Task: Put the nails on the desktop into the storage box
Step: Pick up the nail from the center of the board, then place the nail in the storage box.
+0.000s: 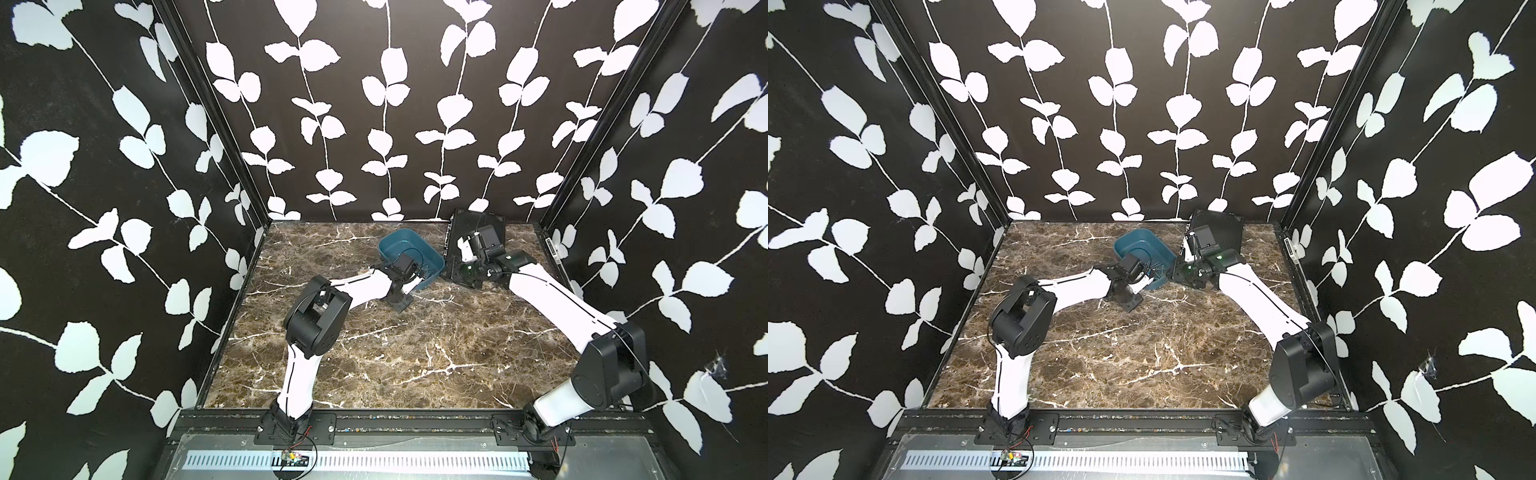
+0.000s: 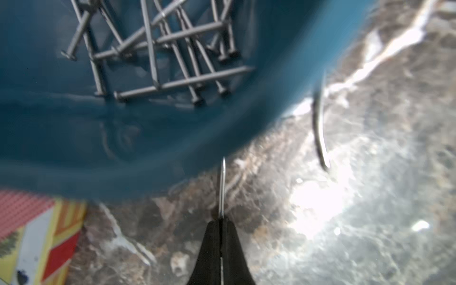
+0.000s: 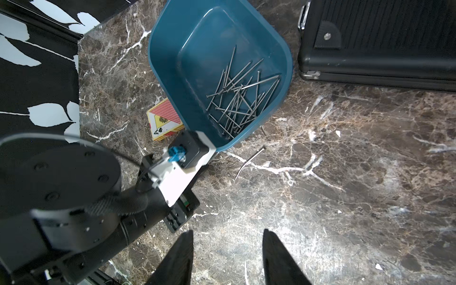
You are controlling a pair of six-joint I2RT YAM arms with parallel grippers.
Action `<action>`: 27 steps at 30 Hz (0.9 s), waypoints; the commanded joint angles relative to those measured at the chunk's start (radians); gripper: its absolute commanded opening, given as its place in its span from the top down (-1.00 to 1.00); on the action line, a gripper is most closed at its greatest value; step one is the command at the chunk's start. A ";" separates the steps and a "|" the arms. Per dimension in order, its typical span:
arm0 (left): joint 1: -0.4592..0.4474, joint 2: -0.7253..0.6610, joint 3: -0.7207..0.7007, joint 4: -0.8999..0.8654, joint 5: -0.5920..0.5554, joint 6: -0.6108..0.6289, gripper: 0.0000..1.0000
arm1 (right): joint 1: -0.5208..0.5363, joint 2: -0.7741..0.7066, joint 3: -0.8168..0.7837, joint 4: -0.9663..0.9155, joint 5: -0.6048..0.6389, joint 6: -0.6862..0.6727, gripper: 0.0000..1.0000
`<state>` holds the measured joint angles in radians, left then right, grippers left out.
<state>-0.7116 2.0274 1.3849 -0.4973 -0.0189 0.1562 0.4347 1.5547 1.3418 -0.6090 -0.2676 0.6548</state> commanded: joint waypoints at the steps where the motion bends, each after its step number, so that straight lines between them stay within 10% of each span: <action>1: -0.025 -0.054 -0.130 -0.184 0.156 -0.055 1.00 | -0.007 0.006 -0.023 0.047 -0.010 0.000 -0.17; 11: 0.003 -0.407 -0.061 -0.260 0.094 -0.186 1.00 | -0.005 0.079 -0.083 0.008 0.115 0.037 -0.21; 27: 0.098 0.211 0.667 -0.315 0.138 -0.064 1.00 | 0.112 0.309 0.056 -0.038 0.211 0.216 -0.14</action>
<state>-0.6128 2.2086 1.9980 -0.7570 0.0925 0.0597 0.5209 1.8423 1.3453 -0.6369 -0.1047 0.7952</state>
